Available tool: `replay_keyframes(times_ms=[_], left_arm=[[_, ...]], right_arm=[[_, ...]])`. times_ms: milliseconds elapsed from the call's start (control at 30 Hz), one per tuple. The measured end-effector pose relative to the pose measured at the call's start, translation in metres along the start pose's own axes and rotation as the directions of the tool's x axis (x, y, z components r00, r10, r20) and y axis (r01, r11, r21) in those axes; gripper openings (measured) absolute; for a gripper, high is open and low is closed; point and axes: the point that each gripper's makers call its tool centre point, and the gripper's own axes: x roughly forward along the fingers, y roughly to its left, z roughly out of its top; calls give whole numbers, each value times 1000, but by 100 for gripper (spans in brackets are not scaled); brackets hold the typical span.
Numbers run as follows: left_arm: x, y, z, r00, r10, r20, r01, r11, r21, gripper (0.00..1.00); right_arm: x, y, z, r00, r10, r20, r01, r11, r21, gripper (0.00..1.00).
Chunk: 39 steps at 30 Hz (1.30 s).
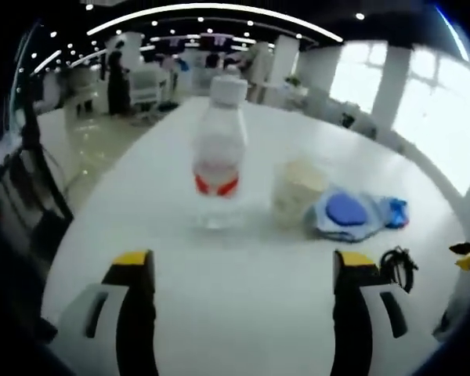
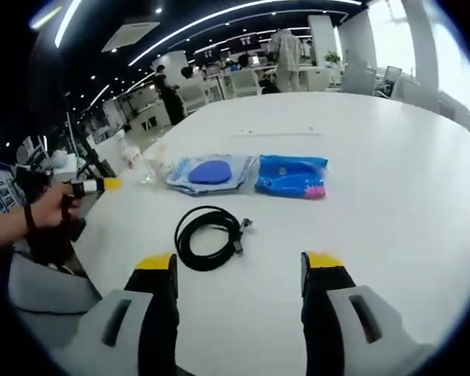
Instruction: Arrange the tabletop items into an orderly group along one side of the table until the central work area is clear of visible clutter.
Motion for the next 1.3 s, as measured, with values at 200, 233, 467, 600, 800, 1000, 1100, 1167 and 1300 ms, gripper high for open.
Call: replay_keyframes(times_ms=[200, 233, 467, 600, 800, 1000, 1100, 1167, 1300], left_arm=[[17, 15, 18, 999, 3, 53, -5, 999, 42, 86], [22, 17, 20, 998, 0, 55, -3, 999, 46, 86], [45, 21, 38, 995, -10, 104, 7, 999, 32, 82], [58, 24, 45, 993, -15, 118, 10, 999, 40, 75], [70, 20, 50, 992, -25, 125, 18, 998, 56, 66], [75, 25, 54, 992, -12, 125, 3, 998, 66, 37], [73, 25, 54, 992, -15, 122, 5, 997, 81, 36], [73, 24, 54, 992, -12, 122, 3, 997, 79, 36], [75, 24, 54, 993, -9, 119, -1, 997, 82, 36]], right_arm=[[-13, -3, -9, 1000, -17, -2, 17, 1000, 24, 63], [-17, -4, -10, 1000, -21, 3, 21, 999, 29, 63], [-36, -15, -32, 998, -62, -19, 63, 997, 50, 63], [-43, -15, -39, 997, -71, -22, 72, 995, 69, 63], [-44, -13, -39, 997, -79, -15, 79, 993, 84, 63], [-45, -11, -34, 997, -82, -1, 82, 993, 91, 63], [-45, -12, -33, 996, -85, 0, 84, 993, 83, 63], [-45, -13, -35, 996, -84, -3, 84, 993, 88, 63], [-43, -14, -33, 997, -83, -1, 83, 993, 89, 62]])
